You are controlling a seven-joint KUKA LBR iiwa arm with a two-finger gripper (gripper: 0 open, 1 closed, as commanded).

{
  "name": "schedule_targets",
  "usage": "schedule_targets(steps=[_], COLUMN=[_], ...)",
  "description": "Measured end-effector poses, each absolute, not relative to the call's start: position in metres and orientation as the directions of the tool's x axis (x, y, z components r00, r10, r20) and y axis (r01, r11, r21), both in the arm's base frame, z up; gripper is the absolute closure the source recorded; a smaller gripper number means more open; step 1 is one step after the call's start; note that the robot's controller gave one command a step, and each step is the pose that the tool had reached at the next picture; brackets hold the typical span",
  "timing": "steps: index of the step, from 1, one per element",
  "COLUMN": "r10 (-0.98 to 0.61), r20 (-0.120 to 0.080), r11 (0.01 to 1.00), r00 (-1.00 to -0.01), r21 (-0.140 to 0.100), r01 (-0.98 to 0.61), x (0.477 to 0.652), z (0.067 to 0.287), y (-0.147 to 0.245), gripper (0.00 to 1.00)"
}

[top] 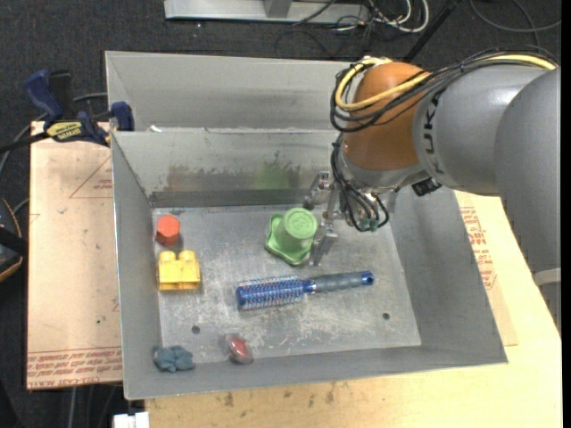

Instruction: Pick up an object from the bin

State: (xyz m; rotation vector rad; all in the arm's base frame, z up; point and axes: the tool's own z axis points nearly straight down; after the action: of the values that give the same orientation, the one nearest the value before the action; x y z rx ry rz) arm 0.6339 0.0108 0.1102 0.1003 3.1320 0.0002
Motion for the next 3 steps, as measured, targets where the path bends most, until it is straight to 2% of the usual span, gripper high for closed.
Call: schedule_targets(steps=[1,2,3], r10=[0.326,0.428,0.472], r20=[-0.003,0.0,-0.015], r11=[0.945,0.904,0.881], r00=[-0.945,-0.904,-0.881], r21=[0.003,0.001,0.009], r01=[0.326,0.428,0.472], x=[0.628,0.626,0.626], z=[0.127,0.117,0.087], y=[0.036,0.027,0.03], gripper=[0.0,0.0,0.0])
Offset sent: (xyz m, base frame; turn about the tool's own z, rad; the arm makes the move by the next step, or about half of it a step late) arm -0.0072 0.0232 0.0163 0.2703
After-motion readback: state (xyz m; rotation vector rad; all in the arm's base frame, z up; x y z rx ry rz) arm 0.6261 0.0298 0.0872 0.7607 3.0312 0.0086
